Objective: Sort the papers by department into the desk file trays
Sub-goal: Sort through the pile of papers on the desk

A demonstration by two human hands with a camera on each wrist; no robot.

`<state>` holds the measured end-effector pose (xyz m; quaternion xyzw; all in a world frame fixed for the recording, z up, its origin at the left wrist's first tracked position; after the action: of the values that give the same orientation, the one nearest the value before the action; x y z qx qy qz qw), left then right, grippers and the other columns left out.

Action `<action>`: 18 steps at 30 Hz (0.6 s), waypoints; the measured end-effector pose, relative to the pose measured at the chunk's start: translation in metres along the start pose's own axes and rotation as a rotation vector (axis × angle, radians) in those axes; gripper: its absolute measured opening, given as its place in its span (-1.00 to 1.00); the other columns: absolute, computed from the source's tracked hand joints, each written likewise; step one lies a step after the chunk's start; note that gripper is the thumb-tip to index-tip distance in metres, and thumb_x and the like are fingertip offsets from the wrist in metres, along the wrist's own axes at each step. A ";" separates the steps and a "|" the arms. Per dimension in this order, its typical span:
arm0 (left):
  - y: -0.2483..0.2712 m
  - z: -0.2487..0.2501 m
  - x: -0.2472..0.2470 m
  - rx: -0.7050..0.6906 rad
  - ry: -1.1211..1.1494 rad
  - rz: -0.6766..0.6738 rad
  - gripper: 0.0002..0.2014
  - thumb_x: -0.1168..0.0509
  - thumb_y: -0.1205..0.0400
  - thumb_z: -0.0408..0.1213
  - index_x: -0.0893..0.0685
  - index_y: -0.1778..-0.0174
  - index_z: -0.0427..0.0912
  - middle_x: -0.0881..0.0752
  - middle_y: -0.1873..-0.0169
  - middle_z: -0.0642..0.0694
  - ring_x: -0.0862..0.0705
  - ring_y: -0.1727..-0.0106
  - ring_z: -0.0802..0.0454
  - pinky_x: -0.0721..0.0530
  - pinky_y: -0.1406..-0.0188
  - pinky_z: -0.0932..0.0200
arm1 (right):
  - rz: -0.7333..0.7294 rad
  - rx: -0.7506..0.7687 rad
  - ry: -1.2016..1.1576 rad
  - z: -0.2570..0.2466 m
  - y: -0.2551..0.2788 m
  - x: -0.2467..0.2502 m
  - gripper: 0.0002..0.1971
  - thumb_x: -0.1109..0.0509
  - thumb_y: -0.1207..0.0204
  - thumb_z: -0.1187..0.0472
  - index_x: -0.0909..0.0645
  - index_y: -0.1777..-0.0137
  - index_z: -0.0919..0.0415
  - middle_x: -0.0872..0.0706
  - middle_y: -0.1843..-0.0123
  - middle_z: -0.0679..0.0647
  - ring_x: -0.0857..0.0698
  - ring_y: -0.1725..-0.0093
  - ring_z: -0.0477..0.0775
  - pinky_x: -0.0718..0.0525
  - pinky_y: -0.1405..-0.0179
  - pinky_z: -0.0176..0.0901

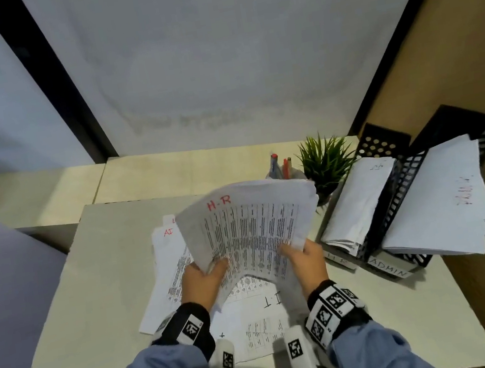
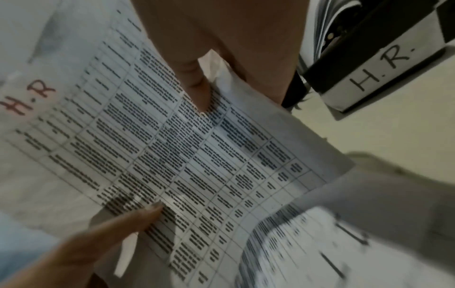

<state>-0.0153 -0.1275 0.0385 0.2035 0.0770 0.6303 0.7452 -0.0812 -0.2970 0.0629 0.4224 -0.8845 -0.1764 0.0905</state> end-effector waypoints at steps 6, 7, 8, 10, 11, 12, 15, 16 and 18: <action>0.007 0.086 -0.027 -0.379 -0.020 -0.067 -0.73 -0.35 -0.59 -0.26 -0.67 0.10 0.32 -0.72 0.38 0.22 -0.63 0.37 0.19 -0.65 0.32 0.22 | 0.325 0.285 0.124 -0.043 -0.036 0.055 -0.75 -0.32 -0.55 0.38 -0.61 -0.19 0.17 -0.62 -0.09 0.00 -0.60 0.01 -0.07 -0.57 0.04 -0.38; 0.008 0.101 -0.033 -0.427 -0.063 -0.086 -0.76 -0.34 -0.59 -0.29 -0.70 0.15 0.25 -0.68 0.48 0.17 -0.58 0.47 0.19 -0.60 0.44 0.24 | 0.410 0.263 0.198 -0.042 -0.048 0.068 -0.62 -0.33 -0.56 0.32 -0.50 -0.38 0.22 -0.54 -0.24 -0.01 -0.56 -0.12 -0.05 -0.53 -0.09 -0.40; 0.010 0.114 -0.039 -0.475 -0.132 -0.107 -0.80 -0.32 -0.58 -0.31 -0.70 0.20 0.14 -0.64 0.53 0.12 -0.53 0.53 0.18 -0.56 0.52 0.26 | 0.482 0.227 0.273 -0.040 -0.059 0.081 -0.48 -0.35 -0.55 0.26 -0.37 -0.50 0.26 -0.47 -0.37 0.01 -0.53 -0.24 0.01 -0.49 -0.27 -0.31; 0.011 0.138 -0.053 -0.562 -0.270 -0.164 -0.87 -0.28 -0.58 -0.36 -0.68 0.24 -0.08 -0.64 0.52 -0.06 -0.51 0.56 0.10 -0.51 0.61 0.30 | 0.532 0.135 0.377 -0.031 -0.081 0.100 -0.32 -0.39 -0.50 0.19 -0.24 -0.57 0.33 -0.40 -0.52 0.19 -0.47 -0.43 0.20 -0.43 -0.47 -0.01; 0.011 0.148 -0.061 -0.599 -0.344 -0.187 -0.89 -0.27 -0.58 -0.37 -0.66 0.24 -0.13 -0.65 0.51 -0.08 -0.52 0.57 0.08 -0.49 0.63 0.38 | 0.533 0.087 0.384 -0.027 -0.089 0.104 -0.30 -0.41 -0.47 0.19 -0.24 -0.55 0.37 -0.43 -0.50 0.27 -0.48 -0.43 0.25 -0.45 -0.47 0.06; 0.010 0.156 -0.070 -0.639 -0.422 -0.203 -0.90 -0.27 -0.58 -0.37 -0.64 0.22 -0.12 -0.64 0.51 -0.03 -0.52 0.58 0.11 -0.46 0.64 0.47 | 0.523 0.039 0.361 -0.023 -0.095 0.107 -0.30 -0.43 -0.44 0.21 -0.25 -0.53 0.39 -0.47 -0.46 0.30 -0.51 -0.40 0.27 -0.48 -0.43 0.07; 0.009 0.174 -0.094 -0.731 -0.618 -0.229 -0.89 -0.26 -0.58 -0.32 -0.69 0.13 -0.10 -0.61 0.49 0.07 -0.54 0.51 0.14 -0.45 0.48 0.37 | 0.473 -0.170 0.192 -0.007 -0.107 0.110 -0.30 -0.46 -0.38 0.24 -0.29 -0.47 0.45 -0.57 -0.33 0.26 -0.61 -0.23 0.26 -0.63 -0.22 0.05; 0.009 0.178 -0.102 -0.741 -0.652 -0.238 -0.89 -0.25 -0.57 -0.31 -0.70 0.12 -0.13 -0.65 0.43 0.02 -0.58 0.45 0.06 -0.49 0.41 0.25 | 0.454 -0.247 0.136 -0.003 -0.108 0.111 -0.31 -0.48 -0.35 0.23 -0.34 -0.43 0.48 -0.61 -0.27 0.30 -0.65 -0.12 0.27 -0.69 -0.04 0.04; 0.008 0.184 -0.116 -0.754 -0.701 -0.262 -0.88 -0.26 -0.56 -0.30 -0.70 0.11 -0.15 -0.67 0.34 -0.06 -0.63 0.34 -0.06 -0.48 0.36 0.20 | 0.413 -0.373 0.086 0.005 -0.110 0.115 -0.37 -0.50 -0.31 0.21 -0.45 -0.34 0.51 -0.67 -0.12 0.31 -0.66 0.04 0.22 -0.67 0.14 -0.05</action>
<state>0.0231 -0.2768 0.1916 0.1084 -0.3839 0.4099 0.8203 -0.0761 -0.4488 0.0169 0.2166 -0.8994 -0.2957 0.2383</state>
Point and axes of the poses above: each hand's wrist, its own y-axis away from the middle knuckle, its own x-axis out of the back of the hand, z = x × y, the point moved 2 cm from there along -y, towards the middle knuckle
